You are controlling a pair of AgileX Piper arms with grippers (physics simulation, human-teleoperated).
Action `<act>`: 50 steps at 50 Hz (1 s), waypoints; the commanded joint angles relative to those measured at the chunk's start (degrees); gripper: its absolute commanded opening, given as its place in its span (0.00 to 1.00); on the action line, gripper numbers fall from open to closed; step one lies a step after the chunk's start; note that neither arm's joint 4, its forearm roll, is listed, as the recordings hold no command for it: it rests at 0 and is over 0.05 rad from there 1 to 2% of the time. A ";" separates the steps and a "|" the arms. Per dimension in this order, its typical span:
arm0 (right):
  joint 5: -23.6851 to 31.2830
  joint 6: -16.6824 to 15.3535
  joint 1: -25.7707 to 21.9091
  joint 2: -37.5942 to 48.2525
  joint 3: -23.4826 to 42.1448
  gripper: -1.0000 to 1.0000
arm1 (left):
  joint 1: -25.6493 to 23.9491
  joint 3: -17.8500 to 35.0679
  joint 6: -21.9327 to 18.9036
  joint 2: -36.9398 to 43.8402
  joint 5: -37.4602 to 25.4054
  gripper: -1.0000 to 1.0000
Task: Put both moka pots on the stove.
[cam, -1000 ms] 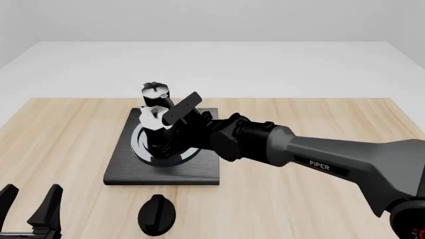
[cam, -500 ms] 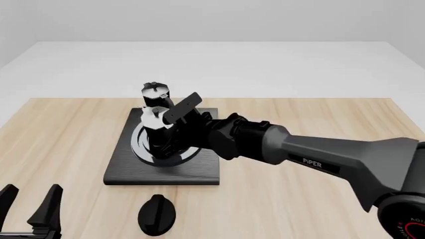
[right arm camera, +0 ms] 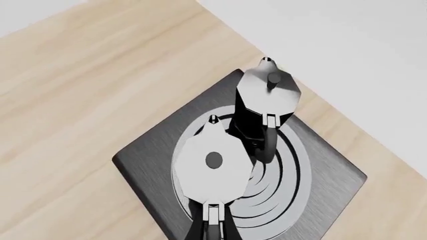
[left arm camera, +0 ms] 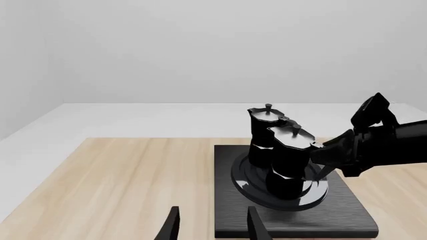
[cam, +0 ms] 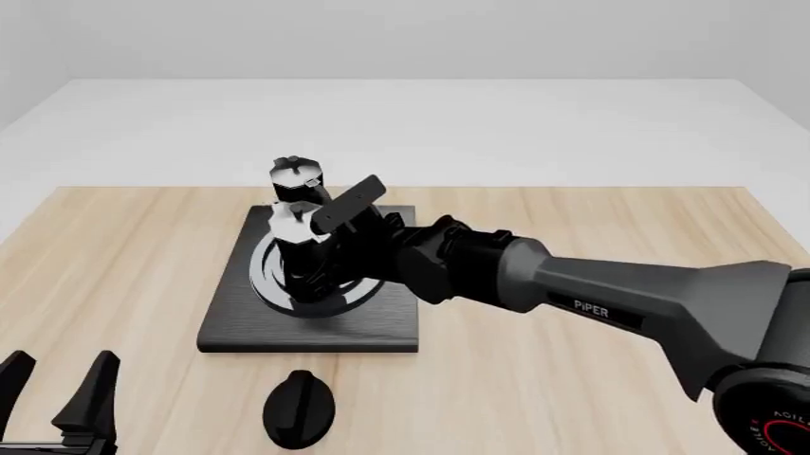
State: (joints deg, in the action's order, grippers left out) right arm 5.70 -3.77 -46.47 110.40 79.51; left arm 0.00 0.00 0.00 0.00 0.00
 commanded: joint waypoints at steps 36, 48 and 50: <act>-0.57 -2.05 1.02 -1.16 -0.52 1.00 | 0.00 0.00 0.00 0.00 0.00 1.00; 2.00 -2.84 -0.06 -4.38 -0.84 1.00 | 0.00 0.00 0.00 0.00 0.00 1.00; 2.82 -3.09 -0.25 -5.23 -0.76 1.00 | 0.00 0.00 0.00 0.00 0.00 1.00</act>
State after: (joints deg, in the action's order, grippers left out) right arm 6.45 -6.19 -46.12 107.56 78.76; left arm 0.00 0.00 0.00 0.00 0.00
